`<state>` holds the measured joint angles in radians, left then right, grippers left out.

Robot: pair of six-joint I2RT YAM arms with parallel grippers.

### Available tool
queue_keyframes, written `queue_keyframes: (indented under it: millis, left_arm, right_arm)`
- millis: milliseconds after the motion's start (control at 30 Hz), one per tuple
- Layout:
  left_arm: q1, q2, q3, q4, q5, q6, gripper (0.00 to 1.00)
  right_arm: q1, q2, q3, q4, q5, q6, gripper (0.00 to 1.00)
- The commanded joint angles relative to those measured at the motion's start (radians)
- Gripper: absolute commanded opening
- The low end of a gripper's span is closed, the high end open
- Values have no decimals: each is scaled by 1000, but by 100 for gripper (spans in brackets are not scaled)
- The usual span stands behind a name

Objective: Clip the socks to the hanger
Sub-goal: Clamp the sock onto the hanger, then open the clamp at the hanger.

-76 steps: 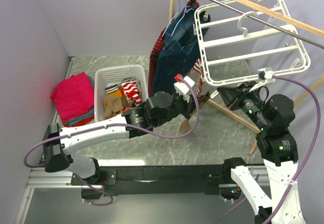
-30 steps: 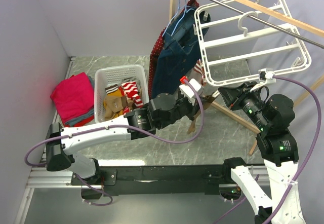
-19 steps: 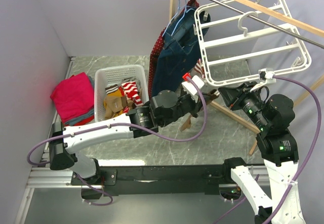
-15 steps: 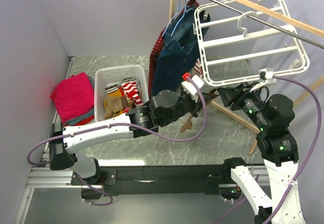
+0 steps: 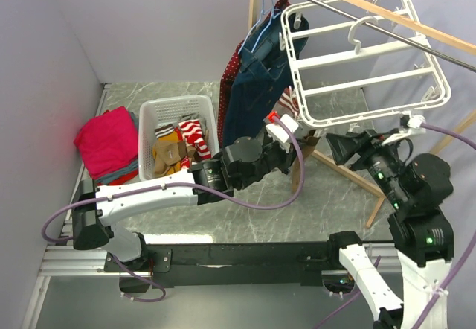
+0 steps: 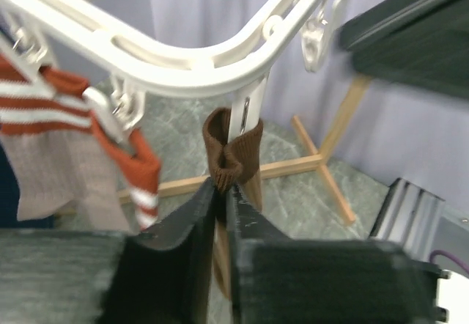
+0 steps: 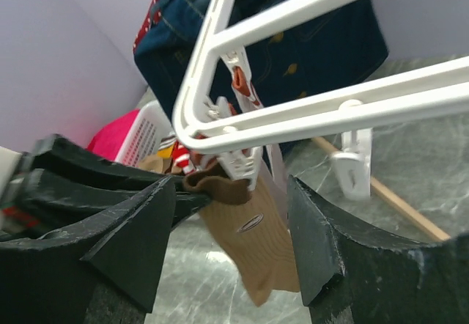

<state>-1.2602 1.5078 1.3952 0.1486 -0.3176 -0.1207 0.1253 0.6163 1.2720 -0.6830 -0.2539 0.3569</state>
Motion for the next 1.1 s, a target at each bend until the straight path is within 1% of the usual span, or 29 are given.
queue_keyframes:
  millis: [0, 33, 67, 133, 167, 233, 267, 367, 467, 600, 767, 867, 1000, 1067]
  left_arm:
    - [-5, -46, -21, 42, -93, -8, 23]
    - [-5, -55, -24, 40, -101, -10, 27]
    - [-5, -60, -24, 39, -104, -13, 36]
    - [-5, -73, -25, 34, -91, -20, 45]
    - [-5, -80, -24, 34, -81, -26, 54]
    - [-5, -89, -19, 26, -60, -37, 62]
    - [-5, -92, -15, 23, -58, -40, 64]
    - [-5, -83, 20, 5, -66, -39, 64]
    - [-1, -49, 79, -38, -66, -46, 61]
    - [16, 0, 155, -81, -61, -76, 59]
    - [61, 48, 226, -130, -32, -137, 56]
    - [73, 69, 258, -146, -26, -146, 56]
    - [90, 77, 275, -170, -17, -161, 55]
    - [102, 72, 275, -175, -20, -166, 55]
  right_arm:
    - [11, -32, 53, -47, 79, -15, 69]
    - [11, -35, 61, -55, 88, -16, 69]
    - [13, -38, 67, -62, 100, -21, 69]
    - [14, -38, 87, -108, 177, -41, 70]
    - [14, -35, 93, -125, 206, -47, 70]
    - [17, -36, 95, -159, 301, -64, 69]
    - [19, -41, 90, -162, 333, -64, 69]
    - [19, -49, 60, -151, 401, -65, 69]
    - [19, -40, 40, -132, 430, -88, 69]
    - [19, -38, 23, -46, 403, -127, 65]
    - [19, 39, 75, -53, 404, -139, 64]
    - [17, 51, 73, -17, 416, -167, 65]
    - [14, 80, 67, 14, 366, -197, 64]
    - [13, 77, 56, 28, 314, -202, 64]
